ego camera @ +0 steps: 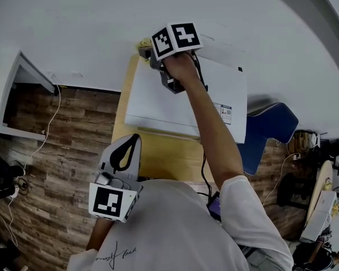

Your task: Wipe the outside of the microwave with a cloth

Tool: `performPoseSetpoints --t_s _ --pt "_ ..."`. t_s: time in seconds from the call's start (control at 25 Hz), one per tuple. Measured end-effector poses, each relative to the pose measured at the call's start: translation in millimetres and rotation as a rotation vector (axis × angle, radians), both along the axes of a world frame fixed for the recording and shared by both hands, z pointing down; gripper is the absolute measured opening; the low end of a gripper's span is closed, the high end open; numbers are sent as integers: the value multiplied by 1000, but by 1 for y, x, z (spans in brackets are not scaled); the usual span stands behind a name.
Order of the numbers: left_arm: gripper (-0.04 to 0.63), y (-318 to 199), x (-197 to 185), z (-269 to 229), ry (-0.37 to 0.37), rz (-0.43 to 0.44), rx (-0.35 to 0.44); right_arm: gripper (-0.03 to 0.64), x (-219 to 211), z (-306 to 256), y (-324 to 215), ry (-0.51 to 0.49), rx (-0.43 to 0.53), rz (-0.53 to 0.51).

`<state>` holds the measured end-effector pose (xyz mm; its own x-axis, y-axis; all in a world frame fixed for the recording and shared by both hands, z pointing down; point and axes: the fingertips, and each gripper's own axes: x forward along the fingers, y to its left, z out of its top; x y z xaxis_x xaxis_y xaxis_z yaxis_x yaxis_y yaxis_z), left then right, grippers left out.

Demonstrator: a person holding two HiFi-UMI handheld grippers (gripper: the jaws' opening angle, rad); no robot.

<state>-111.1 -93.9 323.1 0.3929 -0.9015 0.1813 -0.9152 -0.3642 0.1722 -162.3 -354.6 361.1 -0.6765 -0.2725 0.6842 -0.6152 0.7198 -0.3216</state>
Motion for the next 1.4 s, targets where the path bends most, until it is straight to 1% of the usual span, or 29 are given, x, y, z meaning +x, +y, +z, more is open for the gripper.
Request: performPoseSetpoints --t_s 0.12,0.28,0.6,0.72,0.96,1.2,1.4 --pt "-9 4 5 0 -4 13 3 115 29 -19 0 18 50 14" --pt "-9 5 18 -3 -12 42 11 115 84 -30 -5 28 68 85" --pt "-9 4 40 1 -26 98 3 115 193 -23 -15 67 60 240" --pt "-9 5 46 4 -26 101 -6 115 233 -24 -16 80 62 296" --pt "-9 8 58 2 -16 118 0 115 309 -16 -9 50 22 412" --pt "-9 14 61 6 -25 129 -13 115 365 -3 -4 118 19 493" --pt "-8 15 58 11 -22 119 -29 115 402 13 -5 231 27 536"
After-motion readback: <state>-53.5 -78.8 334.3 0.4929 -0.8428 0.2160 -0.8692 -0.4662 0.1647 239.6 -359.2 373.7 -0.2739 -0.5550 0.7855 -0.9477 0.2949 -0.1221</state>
